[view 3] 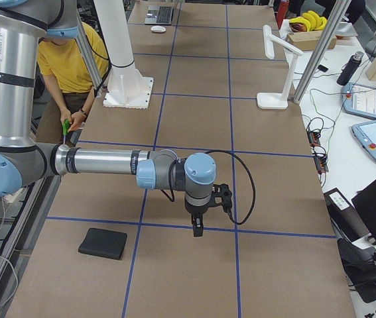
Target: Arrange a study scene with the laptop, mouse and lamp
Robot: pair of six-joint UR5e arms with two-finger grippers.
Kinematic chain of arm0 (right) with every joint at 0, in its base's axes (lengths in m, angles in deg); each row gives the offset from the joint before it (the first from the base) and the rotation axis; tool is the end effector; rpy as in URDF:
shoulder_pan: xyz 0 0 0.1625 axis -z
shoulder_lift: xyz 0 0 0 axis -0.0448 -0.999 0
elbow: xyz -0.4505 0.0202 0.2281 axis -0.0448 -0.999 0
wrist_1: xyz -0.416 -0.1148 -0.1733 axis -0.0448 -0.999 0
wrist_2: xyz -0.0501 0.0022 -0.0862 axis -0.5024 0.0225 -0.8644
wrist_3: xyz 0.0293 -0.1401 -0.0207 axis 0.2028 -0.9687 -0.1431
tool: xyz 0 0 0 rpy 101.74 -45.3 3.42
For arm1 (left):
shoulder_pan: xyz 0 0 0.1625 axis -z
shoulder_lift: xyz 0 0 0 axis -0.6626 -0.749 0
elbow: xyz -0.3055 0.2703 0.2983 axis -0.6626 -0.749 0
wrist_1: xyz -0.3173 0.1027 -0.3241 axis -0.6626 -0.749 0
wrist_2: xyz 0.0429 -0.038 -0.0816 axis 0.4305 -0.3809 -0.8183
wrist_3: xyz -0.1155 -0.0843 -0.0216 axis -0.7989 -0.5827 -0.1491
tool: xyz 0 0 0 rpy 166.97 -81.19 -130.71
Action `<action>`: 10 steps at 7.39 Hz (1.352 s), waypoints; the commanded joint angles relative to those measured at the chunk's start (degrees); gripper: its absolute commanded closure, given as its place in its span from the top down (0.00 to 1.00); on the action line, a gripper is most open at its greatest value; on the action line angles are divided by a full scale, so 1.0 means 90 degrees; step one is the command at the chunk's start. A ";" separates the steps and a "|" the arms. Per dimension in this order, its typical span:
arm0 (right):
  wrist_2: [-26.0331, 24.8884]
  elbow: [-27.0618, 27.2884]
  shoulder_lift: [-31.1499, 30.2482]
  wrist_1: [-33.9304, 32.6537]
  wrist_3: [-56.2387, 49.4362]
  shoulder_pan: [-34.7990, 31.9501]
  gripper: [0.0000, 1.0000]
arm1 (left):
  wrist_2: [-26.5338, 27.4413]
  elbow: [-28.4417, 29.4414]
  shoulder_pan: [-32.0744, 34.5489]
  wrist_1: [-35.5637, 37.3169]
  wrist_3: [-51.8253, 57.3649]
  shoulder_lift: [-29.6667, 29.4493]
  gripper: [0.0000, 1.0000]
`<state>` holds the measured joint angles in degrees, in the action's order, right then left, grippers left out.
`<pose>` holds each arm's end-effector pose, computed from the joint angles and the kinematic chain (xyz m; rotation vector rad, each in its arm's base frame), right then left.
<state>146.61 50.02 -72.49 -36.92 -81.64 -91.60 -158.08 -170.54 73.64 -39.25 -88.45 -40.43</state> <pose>0.0324 -0.4648 0.7678 0.0413 -0.6988 -0.1289 -0.1427 -0.2624 0.9063 -1.0341 0.8414 -1.3381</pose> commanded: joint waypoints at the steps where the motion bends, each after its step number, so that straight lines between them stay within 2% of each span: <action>1: 0.0000 0.0002 0.0000 0.0000 0.0000 0.0000 1.00 | -0.0005 0.0183 0.0000 0.0003 -0.0012 0.0006 0.72; 2: -0.0010 0.0002 0.0000 0.0000 0.0000 0.0000 1.00 | -0.0005 0.0212 0.0000 -0.0016 -0.0012 0.0006 0.62; 3: 0.0000 0.0002 0.0000 0.0000 0.0000 0.0000 1.00 | -0.0005 0.0213 0.0000 -0.0016 0.0055 0.0016 0.38; 4: -0.0010 0.0002 0.0000 0.0000 0.0000 0.0000 1.00 | 0.0004 0.0193 0.0000 -0.0016 0.0085 0.0025 0.20; 5: 0.0000 0.0002 0.0000 0.0000 0.0000 0.0000 1.00 | 0.0014 0.0174 0.0000 -0.0016 0.0356 0.0035 0.17; 7: 0.0000 0.0002 0.0000 0.0000 0.0010 0.0000 1.00 | 0.0014 0.0057 0.0000 -0.0006 0.0398 -0.0004 0.02; 9: 0.0000 0.0011 0.0010 0.0000 0.0019 0.0000 1.00 | 0.0005 -0.0526 -0.0020 0.0304 0.0320 -0.0101 0.00; 10: 0.0000 0.0002 0.0010 0.0000 0.0020 0.0000 1.00 | 0.0005 -0.0684 -0.0020 0.0615 0.0310 -0.0401 0.00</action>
<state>146.61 50.07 -72.41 -36.92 -81.50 -91.60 -158.00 -174.28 73.51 -36.67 -85.46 -41.70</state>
